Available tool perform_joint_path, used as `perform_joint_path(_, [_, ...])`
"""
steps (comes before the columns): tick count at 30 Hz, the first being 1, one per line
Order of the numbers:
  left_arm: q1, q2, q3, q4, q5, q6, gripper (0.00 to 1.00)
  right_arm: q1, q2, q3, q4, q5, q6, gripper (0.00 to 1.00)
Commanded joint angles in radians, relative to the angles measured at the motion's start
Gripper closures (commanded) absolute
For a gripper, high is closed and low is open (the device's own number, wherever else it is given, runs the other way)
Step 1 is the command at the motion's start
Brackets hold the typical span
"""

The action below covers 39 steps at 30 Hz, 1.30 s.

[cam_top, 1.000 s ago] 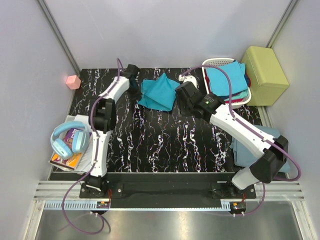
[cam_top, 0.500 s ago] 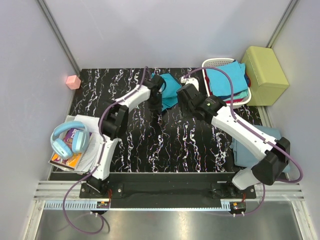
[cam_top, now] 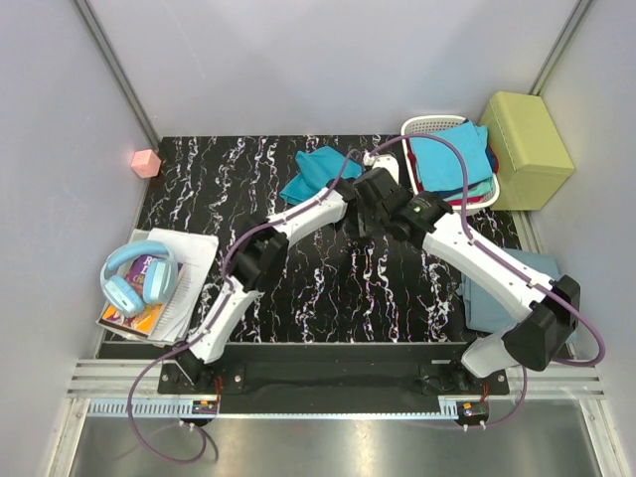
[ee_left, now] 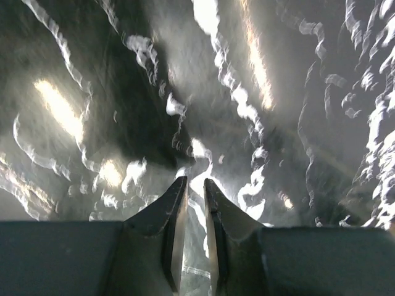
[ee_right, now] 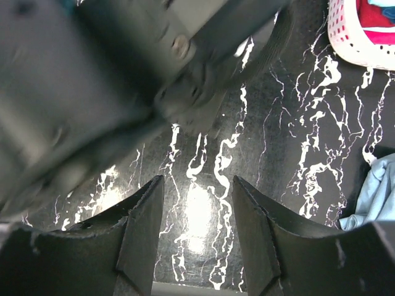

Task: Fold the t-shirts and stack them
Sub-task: Smooth out wrinkles on the folded tshirt

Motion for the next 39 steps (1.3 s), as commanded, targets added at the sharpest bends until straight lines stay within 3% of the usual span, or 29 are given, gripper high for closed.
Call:
perform_joint_path(1, [0.041,-0.243,-0.156,0.026,-0.136,-0.004,0.77,-0.034,-0.013,0.041,0.009,0.037,0.011,0.44])
perform_joint_path(5, [0.141,-0.481,-0.44,0.132,-0.193,-0.025,0.74,-0.09,-0.002,0.066,0.024,-0.038,0.031,0.44])
perform_joint_path(9, [0.297,-0.585,-0.497,0.161,-0.193,-0.016,0.72,-0.103,0.021,0.072,0.033,-0.052,0.035,0.44])
perform_joint_path(12, [0.371,-0.53,-0.424,0.115,-0.16,0.022,0.7,-0.103,0.033,0.077,0.035,-0.059,0.037,0.44])
perform_joint_path(22, [0.462,-0.063,0.146,-0.083,-0.074,0.108,0.7,-0.104,0.042,0.106,0.018,-0.055,0.006,0.44])
perform_joint_path(29, [0.544,0.024,0.191,-0.046,-0.034,0.083,0.69,-0.103,0.056,0.108,0.006,-0.061,-0.011,0.44])
perform_joint_path(39, [0.558,0.073,0.228,-0.022,-0.011,0.065,0.69,-0.106,0.076,0.086,0.012,-0.075,-0.018,0.44])
